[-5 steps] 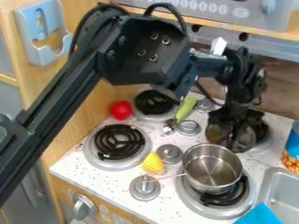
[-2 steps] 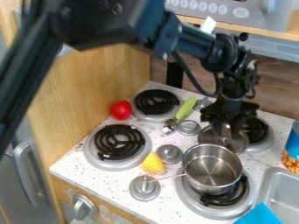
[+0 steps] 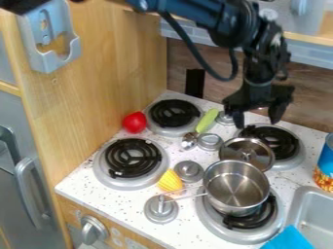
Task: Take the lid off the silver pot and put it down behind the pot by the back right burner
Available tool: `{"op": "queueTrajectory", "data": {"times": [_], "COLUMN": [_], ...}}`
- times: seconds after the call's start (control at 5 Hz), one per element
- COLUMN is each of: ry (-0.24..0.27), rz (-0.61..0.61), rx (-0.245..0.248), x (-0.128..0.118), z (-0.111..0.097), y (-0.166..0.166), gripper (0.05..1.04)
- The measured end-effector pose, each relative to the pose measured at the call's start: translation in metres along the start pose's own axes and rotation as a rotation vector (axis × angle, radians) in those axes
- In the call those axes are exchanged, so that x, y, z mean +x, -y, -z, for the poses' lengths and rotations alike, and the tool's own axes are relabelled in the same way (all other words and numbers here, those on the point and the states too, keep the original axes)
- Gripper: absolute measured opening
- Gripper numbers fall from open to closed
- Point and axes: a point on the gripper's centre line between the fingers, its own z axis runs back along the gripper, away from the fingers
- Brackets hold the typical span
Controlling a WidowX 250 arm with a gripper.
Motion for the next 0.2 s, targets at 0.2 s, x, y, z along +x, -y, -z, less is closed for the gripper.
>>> {"op": "queueTrajectory", "data": {"times": [0.2], "ry": [-0.125], "rz": [-0.049], "rx": [-0.004], "x": [-0.0032], "z": [-0.0483], "y": [-0.0052], "gripper": [1.007]}}
